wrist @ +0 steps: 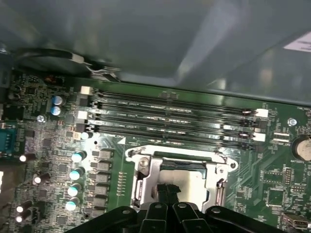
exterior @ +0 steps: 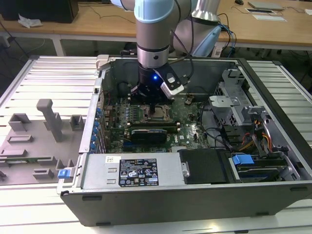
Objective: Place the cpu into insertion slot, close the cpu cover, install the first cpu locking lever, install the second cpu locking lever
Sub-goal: 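Close the cpu cover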
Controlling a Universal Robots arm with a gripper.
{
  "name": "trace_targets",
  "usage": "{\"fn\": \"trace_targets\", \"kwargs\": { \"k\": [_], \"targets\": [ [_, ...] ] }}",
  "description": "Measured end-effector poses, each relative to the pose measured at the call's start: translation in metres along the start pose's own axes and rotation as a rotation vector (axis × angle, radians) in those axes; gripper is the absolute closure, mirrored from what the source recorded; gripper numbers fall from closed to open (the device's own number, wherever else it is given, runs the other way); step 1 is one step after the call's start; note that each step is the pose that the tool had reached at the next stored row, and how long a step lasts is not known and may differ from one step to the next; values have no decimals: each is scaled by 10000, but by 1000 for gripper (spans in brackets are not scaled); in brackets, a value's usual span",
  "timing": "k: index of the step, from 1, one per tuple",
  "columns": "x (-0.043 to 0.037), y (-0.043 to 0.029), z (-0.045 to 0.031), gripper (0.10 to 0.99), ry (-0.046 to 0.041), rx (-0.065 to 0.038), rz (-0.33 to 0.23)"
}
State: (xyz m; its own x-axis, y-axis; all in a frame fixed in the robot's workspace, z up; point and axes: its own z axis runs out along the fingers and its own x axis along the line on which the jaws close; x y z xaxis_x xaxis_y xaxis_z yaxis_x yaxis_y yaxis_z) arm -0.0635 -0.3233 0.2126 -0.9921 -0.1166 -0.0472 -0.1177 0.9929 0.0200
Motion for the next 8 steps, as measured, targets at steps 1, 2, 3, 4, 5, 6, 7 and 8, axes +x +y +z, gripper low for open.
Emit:
{"fn": "trace_targets", "kwargs": {
  "k": [1, 2, 3, 4, 5, 6, 7, 8],
  "targets": [
    [17, 1, -1, 980, -12, 2, -1],
    [39, -2, -2, 980, -27, 4, 0],
    [50, -5, -3, 980, -33, 3, 1],
    [57, -7, -3, 980, -37, 4, 0],
    [73, -8, -3, 980, -46, 6, 0],
    [94, -5, -2, 980, -59, 6, -1],
    [105, -4, 1, 980, -64, 6, -1],
    [116, -3, 4, 980, -67, 7, -1]
  ]
}}
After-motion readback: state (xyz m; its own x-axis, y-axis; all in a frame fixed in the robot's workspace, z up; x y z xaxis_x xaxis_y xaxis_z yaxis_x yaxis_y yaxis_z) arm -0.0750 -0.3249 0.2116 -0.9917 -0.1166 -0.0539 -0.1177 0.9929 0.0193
